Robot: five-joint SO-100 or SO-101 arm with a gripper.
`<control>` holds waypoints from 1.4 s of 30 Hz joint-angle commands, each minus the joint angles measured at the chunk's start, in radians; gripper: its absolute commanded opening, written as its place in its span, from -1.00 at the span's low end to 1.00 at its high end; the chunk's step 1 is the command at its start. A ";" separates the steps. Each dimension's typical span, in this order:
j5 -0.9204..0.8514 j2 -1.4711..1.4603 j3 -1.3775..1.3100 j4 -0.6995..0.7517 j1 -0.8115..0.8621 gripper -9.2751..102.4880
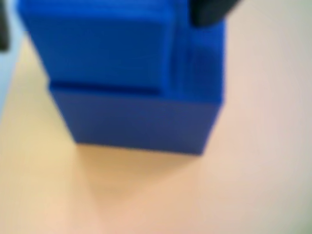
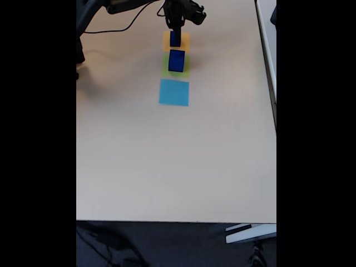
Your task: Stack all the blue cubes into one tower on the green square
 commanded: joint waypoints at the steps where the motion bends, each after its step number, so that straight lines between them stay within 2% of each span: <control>1: -0.006 0.011 -0.037 0.003 0.012 -0.68; 13: -0.015 0.017 -0.037 0.006 0.020 -0.83; 19: -0.038 0.069 -0.035 -0.008 0.035 -0.83; 33: -0.184 0.275 -0.018 -0.043 0.124 -0.83; 42: -0.318 0.356 0.021 -0.034 0.242 -0.81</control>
